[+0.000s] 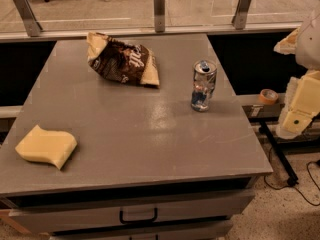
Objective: Move brown chip bag near sponge
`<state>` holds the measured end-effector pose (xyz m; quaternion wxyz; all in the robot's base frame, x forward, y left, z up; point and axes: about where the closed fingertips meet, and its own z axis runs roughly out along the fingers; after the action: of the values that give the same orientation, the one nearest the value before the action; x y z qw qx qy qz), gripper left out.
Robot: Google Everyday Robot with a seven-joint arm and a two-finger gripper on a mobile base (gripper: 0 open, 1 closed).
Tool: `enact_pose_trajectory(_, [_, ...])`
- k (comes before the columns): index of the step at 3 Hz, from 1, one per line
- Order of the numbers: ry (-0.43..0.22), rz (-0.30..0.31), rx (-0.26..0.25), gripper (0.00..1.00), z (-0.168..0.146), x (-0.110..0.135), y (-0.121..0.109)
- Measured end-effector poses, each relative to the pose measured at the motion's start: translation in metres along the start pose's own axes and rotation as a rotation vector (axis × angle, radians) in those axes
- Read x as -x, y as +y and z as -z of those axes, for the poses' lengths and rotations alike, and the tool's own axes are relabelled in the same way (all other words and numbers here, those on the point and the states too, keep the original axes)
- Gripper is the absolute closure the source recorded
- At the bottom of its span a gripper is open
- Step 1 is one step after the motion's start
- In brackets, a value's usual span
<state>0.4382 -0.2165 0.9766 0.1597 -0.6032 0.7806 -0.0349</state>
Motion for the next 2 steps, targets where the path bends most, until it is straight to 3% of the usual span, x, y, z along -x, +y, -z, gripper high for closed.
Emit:
enact_pose_trajectory(1, [0.000, 0.000, 0.000, 0.00, 0.000, 0.000, 0.000])
enact_pose_trajectory(2, [-0.091, 0.026, -0.020, 0.00, -0.001, 0.040, -0.013])
